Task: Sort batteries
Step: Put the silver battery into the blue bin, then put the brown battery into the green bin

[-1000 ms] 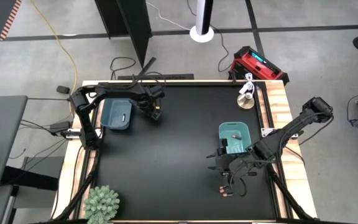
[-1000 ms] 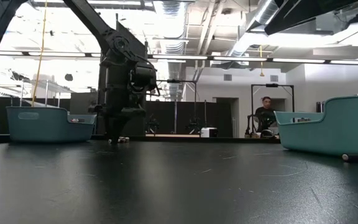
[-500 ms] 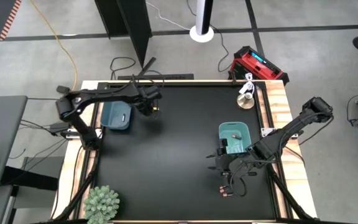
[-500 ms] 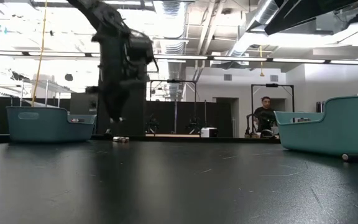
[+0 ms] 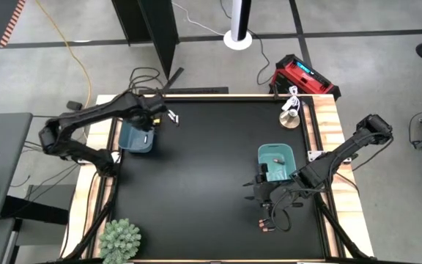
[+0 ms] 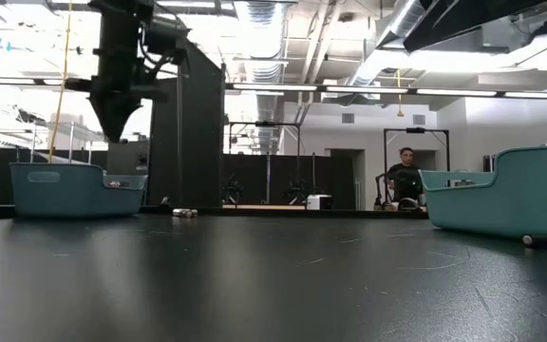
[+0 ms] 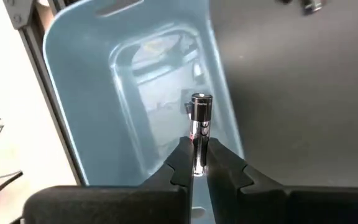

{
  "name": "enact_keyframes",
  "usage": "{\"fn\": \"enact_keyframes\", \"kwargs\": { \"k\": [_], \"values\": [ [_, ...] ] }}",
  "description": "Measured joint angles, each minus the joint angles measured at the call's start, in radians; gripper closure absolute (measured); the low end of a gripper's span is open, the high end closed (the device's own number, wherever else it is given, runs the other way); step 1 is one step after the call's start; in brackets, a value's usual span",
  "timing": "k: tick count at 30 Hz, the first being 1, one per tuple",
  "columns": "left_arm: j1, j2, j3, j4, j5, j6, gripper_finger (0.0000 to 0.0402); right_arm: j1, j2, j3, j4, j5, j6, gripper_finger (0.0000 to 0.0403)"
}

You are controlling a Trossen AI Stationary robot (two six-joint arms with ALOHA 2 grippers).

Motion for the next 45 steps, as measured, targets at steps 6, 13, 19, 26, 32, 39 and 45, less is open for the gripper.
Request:
{"fn": "enact_keyframes", "kwargs": {
  "k": [6,13,19,26,32,39,45],
  "values": [
    [0.095,0.032,-0.051,0.009,-0.009,0.066,0.0375,0.004,0.000,0.000,0.012,0.000,0.000,0.0193],
    [0.113,0.036,-0.068,0.024,-0.061,0.073,0.0309,0.003,0.000,0.000,0.008,0.000,0.000,0.0193],
    [0.110,0.035,-0.068,0.031,-0.060,0.087,0.0260,0.000,0.000,0.000,0.008,0.000,0.000,0.0193],
    [0.037,0.032,-0.032,0.221,-0.006,0.126,0.0245,-0.021,0.000,0.000,0.005,0.000,-0.008,0.0193],
    [-0.054,0.036,-0.028,0.412,0.083,0.137,0.0248,-0.027,0.000,0.000,-0.051,-0.022,0.000,0.0193],
    [-0.155,0.036,-0.028,0.539,0.085,0.140,0.0248,0.049,0.000,0.000,-0.165,-0.087,0.020,0.0193],
    [-0.208,0.036,-0.028,0.583,0.084,0.116,0.0249,0.122,0.031,0.000,-0.245,-0.148,0.097,0.0193]
  ]
}}
